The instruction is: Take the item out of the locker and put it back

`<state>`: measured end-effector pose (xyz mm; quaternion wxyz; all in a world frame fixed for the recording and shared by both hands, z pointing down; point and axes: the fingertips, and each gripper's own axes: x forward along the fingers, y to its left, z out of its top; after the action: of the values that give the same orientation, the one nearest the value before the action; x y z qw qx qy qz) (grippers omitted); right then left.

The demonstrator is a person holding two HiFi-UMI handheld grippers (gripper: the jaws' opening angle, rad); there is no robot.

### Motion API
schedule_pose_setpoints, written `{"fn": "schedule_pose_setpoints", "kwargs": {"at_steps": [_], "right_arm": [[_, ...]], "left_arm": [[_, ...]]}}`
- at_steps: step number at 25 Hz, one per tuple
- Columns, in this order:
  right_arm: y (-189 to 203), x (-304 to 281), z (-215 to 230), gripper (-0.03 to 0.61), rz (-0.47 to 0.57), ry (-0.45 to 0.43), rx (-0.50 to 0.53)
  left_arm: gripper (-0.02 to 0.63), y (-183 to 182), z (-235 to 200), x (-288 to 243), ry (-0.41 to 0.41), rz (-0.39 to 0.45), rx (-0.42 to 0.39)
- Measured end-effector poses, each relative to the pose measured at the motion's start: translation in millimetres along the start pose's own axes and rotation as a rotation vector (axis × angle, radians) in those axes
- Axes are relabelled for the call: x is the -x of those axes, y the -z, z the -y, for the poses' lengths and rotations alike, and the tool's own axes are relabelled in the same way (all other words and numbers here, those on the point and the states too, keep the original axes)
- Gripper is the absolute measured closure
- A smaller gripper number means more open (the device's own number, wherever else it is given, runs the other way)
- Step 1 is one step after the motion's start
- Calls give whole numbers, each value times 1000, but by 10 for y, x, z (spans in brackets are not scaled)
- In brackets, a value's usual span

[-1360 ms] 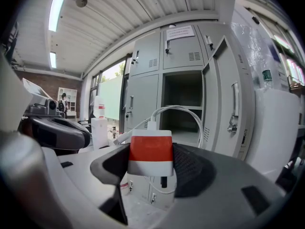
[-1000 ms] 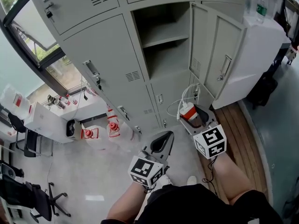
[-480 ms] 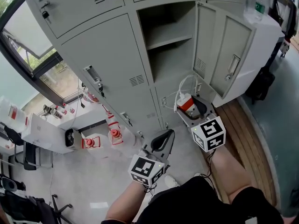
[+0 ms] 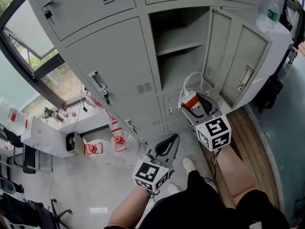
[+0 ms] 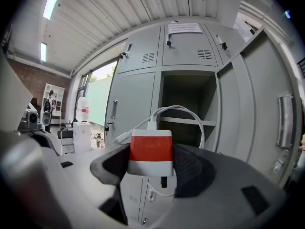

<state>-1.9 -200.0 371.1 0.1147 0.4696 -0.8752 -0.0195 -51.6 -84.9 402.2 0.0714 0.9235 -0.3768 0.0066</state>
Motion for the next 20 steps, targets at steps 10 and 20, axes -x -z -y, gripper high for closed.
{"fn": "schedule_pose_setpoints", "kwargs": {"at_steps": [10, 20], "right_arm": [[-52, -548, 426, 253, -2, -32, 1], [78, -1050, 797, 253, -27, -63, -28]], "left_arm": [[597, -133, -344, -501, -44, 12, 7], [597, -189, -578, -990, -72, 12, 17]]}}
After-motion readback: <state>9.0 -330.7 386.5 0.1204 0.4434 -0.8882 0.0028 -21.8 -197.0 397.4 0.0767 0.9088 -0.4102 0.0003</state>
